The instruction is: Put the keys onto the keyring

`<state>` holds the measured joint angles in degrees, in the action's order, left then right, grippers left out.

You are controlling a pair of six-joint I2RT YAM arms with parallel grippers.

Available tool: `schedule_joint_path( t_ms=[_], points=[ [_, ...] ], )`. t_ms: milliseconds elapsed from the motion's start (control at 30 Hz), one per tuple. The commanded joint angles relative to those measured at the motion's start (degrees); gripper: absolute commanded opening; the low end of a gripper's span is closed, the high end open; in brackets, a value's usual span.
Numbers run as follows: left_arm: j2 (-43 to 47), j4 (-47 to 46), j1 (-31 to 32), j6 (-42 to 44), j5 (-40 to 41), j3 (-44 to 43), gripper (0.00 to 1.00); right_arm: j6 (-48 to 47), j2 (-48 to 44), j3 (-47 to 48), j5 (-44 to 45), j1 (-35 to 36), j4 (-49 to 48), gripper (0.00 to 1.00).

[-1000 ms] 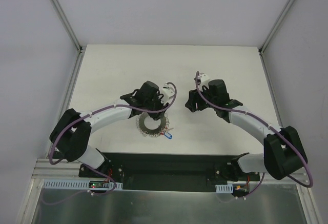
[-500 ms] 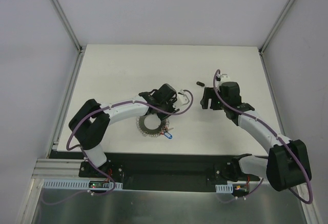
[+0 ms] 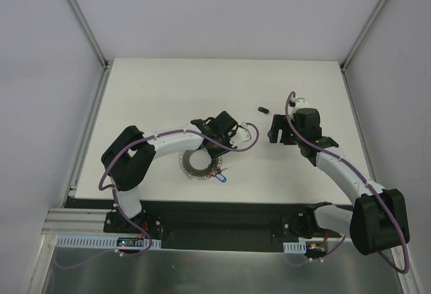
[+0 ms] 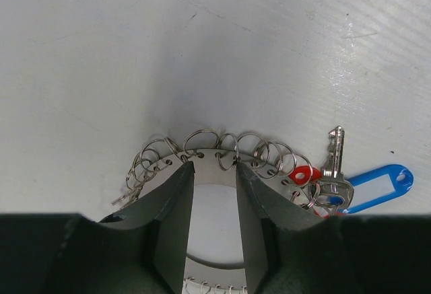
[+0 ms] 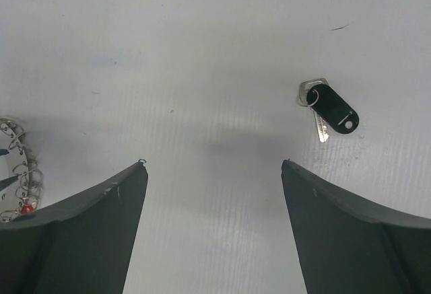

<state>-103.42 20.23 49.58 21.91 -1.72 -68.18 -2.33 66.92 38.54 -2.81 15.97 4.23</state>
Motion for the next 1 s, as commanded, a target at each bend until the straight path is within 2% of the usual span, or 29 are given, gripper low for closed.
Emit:
schedule_joint_path(
  t_ms=[0,700,967],
  points=[
    [-1.00,2.80,0.69,2.17,1.10,-2.57,0.31,0.04,-0.91,0.30,-0.35,-0.59,0.25,0.84],
    [-4.07,3.50,1.13,2.87,1.36,-5.29,0.33,-0.13,1.11,1.01,-2.02,-0.85,-0.45,0.83],
    [-4.86,3.50,1.13,2.52,0.66,-5.29,0.30,-0.40,1.46,1.09,-2.46,-0.94,-0.63,0.83]
  ],
)
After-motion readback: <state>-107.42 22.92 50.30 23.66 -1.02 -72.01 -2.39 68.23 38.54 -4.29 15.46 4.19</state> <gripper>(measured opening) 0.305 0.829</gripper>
